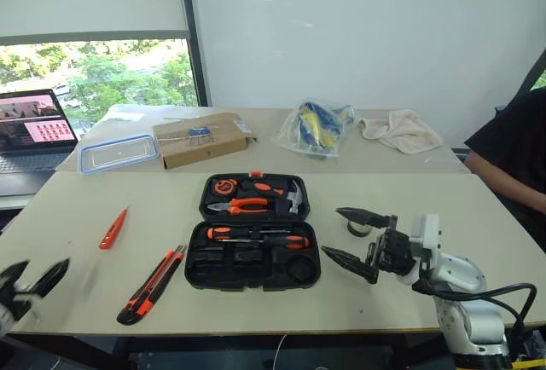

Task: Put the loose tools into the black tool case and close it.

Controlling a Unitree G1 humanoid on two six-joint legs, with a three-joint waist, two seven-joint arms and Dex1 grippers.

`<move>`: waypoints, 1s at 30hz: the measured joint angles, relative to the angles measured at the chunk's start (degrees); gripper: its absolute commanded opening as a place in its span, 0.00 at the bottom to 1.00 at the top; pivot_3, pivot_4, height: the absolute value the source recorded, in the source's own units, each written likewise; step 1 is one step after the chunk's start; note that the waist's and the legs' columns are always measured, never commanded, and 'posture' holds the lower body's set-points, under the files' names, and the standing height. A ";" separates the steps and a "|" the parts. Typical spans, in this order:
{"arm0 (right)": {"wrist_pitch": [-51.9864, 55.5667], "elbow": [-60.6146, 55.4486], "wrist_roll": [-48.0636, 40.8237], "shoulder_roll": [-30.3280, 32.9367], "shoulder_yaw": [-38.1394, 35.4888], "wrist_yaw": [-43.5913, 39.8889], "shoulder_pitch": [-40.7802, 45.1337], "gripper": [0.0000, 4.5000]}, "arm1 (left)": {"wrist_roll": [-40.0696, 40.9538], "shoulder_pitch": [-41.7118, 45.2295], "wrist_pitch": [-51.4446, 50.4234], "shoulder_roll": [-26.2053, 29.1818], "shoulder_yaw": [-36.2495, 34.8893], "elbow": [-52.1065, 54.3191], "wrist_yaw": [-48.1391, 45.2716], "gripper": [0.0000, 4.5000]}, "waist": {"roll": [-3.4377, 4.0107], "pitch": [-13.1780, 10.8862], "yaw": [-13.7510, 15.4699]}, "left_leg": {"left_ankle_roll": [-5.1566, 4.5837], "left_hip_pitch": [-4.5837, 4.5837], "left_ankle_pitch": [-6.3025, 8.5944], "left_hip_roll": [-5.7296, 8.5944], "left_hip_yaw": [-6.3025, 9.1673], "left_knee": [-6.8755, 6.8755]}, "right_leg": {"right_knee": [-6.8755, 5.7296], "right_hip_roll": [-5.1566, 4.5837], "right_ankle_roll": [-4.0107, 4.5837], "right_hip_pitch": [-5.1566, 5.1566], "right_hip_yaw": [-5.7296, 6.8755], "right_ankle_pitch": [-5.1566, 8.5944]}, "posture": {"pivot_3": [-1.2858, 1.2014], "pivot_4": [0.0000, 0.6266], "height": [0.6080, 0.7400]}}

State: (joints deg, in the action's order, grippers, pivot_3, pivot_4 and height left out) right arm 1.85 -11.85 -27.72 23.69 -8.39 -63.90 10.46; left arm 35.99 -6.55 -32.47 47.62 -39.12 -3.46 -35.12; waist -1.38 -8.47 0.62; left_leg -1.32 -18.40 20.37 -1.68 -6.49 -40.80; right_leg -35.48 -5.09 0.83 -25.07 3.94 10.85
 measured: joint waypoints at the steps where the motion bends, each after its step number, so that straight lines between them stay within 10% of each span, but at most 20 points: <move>1: -0.01 0.02 -0.02 -0.01 0.79 0.33 1.12 0.99 | -0.43 3.77 -2.71 1.58 2.75 -0.66 0.87 1.00 | 0.01 0.00 -0.02 | 0.02 -0.01 -0.01 0.00 -0.01 0.01 | -0.02 0.03 0.01 -0.04 -0.01 0.00 | 0.52 0.24 1.00; 9: -0.20 0.74 -0.02 0.47 3.20 0.59 2.31 0.99 | -9.46 23.53 -12.77 4.76 19.53 -16.50 4.85 1.00 | 0.00 0.00 -1.54 | 0.39 -0.08 0.02 -0.12 -0.27 0.18 | -0.19 0.66 0.25 -0.25 -0.03 0.12 | 0.52 0.24 1.00; 20: -0.61 -0.09 0.00 2.44 3.29 2.28 -0.51 1.00 | -13.78 28.67 -12.38 5.21 22.26 -22.28 -0.81 0.12 | 0.03 -0.01 -1.22 | 0.56 0.09 -0.03 -0.11 -0.47 0.51 | -0.31 0.60 0.40 -0.21 0.00 0.47 | 0.52 0.24 1.00; 30: -0.61 -3.86 -1.72 7.39 -0.04 2.82 -5.22 1.00 | -5.46 27.52 4.33 7.60 24.40 -5.41 -34.51 0.12 | -0.16 -0.12 -0.45 | 0.59 -0.04 -0.03 -0.14 -0.49 0.40 | -0.32 0.59 0.42 -0.29 0.02 0.50 | 0.52 0.24 1.00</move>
State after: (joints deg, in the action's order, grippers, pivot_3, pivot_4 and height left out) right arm 1.24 -15.72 -29.44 31.08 -8.43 -61.09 5.24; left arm 30.53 20.97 -28.14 55.22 -14.71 -8.87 -69.63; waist -1.55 -8.59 0.17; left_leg -0.74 -18.44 20.34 -1.82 -6.98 -40.40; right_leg -35.80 -4.50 1.25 -25.36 3.96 11.35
